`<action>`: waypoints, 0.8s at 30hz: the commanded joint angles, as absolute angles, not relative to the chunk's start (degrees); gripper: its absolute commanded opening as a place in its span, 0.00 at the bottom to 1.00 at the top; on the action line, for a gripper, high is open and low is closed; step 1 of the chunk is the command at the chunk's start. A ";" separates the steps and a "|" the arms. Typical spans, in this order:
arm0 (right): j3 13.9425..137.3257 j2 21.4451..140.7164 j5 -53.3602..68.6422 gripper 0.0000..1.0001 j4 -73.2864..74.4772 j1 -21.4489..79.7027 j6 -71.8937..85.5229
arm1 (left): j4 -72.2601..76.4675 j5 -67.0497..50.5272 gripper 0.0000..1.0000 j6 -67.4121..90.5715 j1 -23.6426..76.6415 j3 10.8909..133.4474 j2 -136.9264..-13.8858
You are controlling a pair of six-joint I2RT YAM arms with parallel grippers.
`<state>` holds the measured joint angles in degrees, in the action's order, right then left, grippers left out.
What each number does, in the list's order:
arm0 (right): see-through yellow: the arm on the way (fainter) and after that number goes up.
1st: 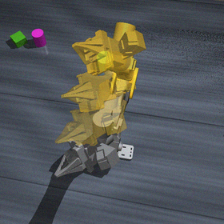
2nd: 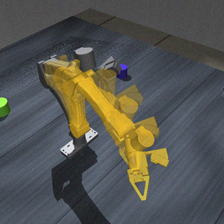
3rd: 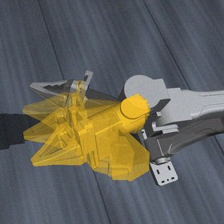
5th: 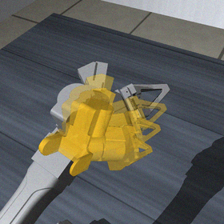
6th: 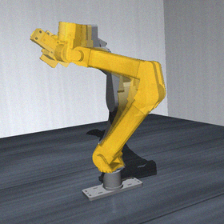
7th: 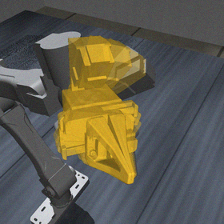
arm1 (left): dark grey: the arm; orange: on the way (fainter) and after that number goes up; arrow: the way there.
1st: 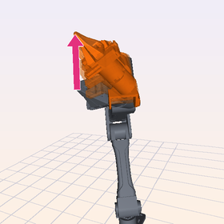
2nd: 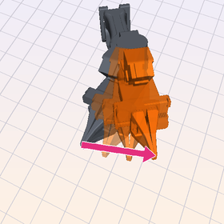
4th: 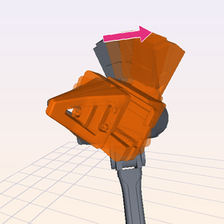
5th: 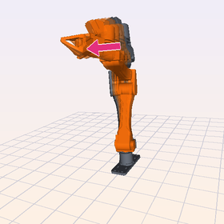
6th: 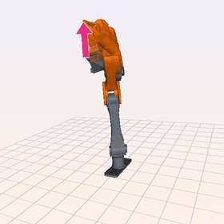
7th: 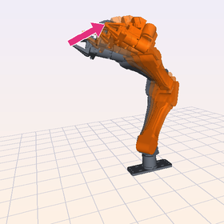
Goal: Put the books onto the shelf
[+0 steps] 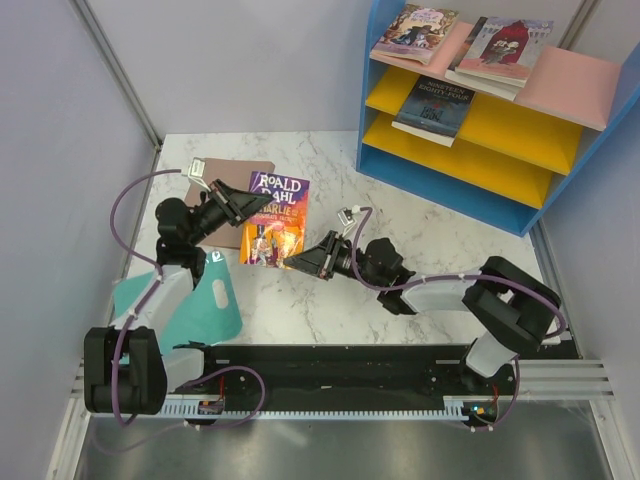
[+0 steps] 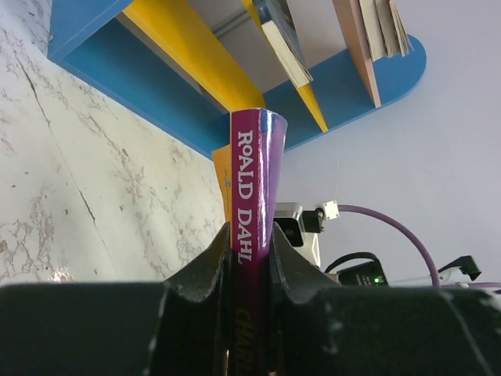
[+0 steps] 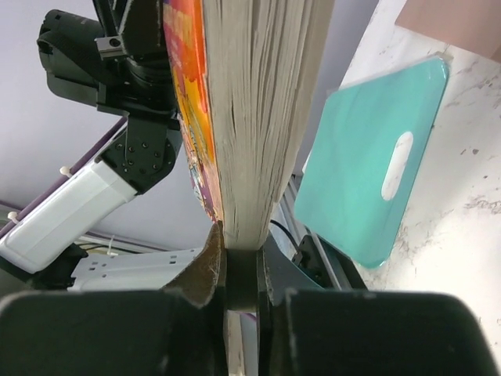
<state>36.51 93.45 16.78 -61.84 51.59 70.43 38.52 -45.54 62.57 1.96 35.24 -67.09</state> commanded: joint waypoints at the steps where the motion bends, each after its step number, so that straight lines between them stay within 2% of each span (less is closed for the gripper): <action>1: 37.53 86.50 13.90 0.00 -57.52 51.59 66.64 | 35.29 -45.53 0.24 60.59 2.29 36.38 -66.71; 2: 37.53 83.70 13.28 0.00 -55.48 51.59 65.58 | 32.55 -45.35 0.38 58.38 2.29 38.13 -66.36; 5: 38.05 77.64 10.29 0.00 -46.08 51.59 61.27 | 21.59 -42.37 0.52 50.12 2.29 41.47 -64.08; 11: 40.78 67.96 5.54 0.00 -29.37 50.80 53.97 | 7.40 -35.43 0.56 39.29 2.20 45.17 -60.74; 18: 42.63 60.04 5.45 0.00 -15.92 45.45 48.08 | 8.08 -36.03 0.57 38.32 2.20 40.35 -60.29; 24: 44.91 56.42 9.20 0.00 -9.06 35.45 44.83 | 7.47 -35.77 0.56 35.69 2.29 33.85 -58.28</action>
